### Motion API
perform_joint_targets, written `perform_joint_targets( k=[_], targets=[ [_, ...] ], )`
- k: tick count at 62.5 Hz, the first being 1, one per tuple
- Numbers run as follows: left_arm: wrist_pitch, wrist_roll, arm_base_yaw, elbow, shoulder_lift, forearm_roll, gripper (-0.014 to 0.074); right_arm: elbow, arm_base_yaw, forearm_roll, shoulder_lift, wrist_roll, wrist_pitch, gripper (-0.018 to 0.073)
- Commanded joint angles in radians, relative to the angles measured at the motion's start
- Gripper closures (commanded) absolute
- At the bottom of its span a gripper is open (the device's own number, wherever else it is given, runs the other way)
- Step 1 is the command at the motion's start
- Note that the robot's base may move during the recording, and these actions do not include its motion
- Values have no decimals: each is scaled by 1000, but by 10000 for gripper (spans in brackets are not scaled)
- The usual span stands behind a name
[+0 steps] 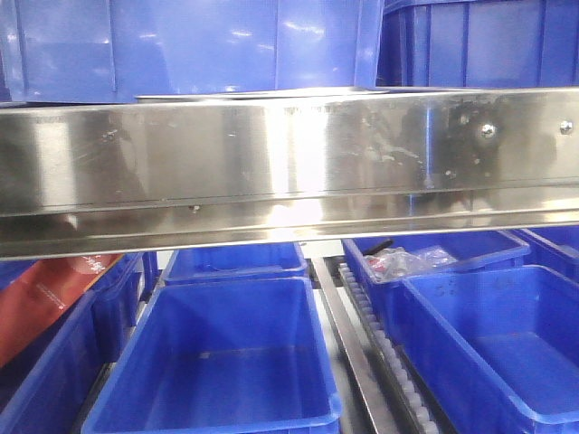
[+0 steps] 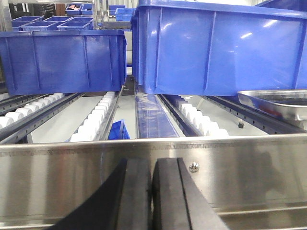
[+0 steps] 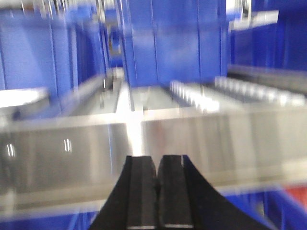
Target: Stack silver trays without gaps
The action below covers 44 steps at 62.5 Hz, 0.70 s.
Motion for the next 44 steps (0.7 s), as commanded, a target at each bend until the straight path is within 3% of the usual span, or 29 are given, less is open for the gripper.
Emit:
perform_joint_targets(
  k=[1,8,21,30,36,44],
  targets=[
    [-20,-2,-6,-2,-4,-5,592,-1,0,0,-3,-4,-106,638],
    [-49,-2,-6,-2,-4,-5,592,-1,0,0,-3,-4,-133,638],
    [-202,-2,-6,-2,-4,-5,592,-1,0,0,-3,-2,-177,638],
    [-301,-4,-6,-22,-4,-92,592,-1,0,0,-3,3,-277,638],
    [-271,-4,-6,-94,-4,-118,592,-1,0,0,-3,12,-326,638],
    [-66,-4,-6,-226,-4,-116,592,-27,0,0,-3,69,-324,638]
  ],
)
